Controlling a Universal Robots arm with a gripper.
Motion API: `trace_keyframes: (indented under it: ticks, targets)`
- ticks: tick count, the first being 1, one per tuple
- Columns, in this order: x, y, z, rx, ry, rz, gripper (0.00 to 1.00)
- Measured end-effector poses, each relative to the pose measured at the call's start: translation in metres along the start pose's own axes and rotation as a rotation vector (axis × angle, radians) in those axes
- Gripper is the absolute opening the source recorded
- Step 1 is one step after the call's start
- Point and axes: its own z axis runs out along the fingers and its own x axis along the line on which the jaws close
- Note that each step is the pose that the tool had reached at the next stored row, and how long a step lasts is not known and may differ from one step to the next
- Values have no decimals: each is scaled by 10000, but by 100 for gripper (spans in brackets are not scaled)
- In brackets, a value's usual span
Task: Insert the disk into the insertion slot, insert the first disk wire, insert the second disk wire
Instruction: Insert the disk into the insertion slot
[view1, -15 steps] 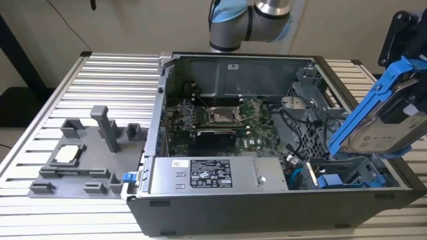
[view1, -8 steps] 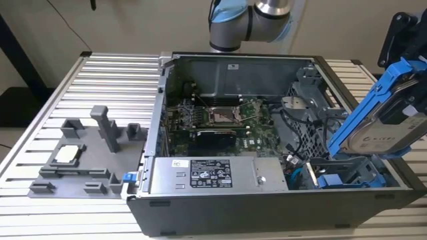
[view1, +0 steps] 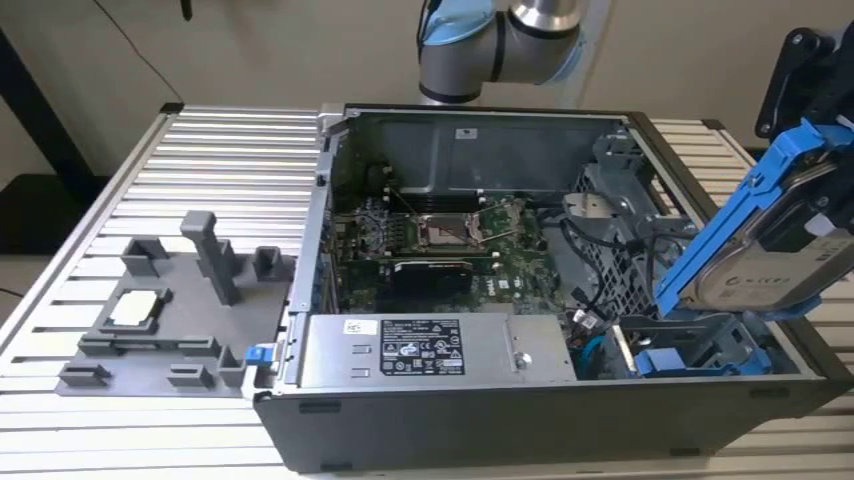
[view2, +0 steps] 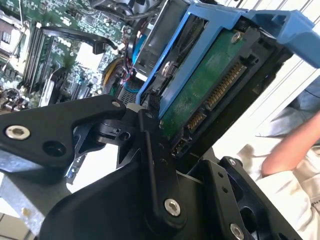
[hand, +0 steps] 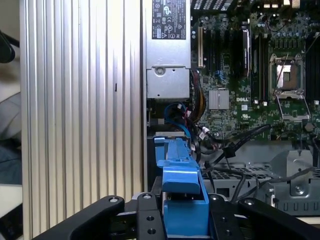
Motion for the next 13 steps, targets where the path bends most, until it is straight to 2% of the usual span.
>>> trace_keyframes:
  ticks: [4, 9, 13]
  targets:
    - [3, -34, 14, -39, -3, 1, 33]
    - [26, -68, 87, -41, -44, -2, 33]
    - [27, -72, 159, -35, -47, -2, 33]
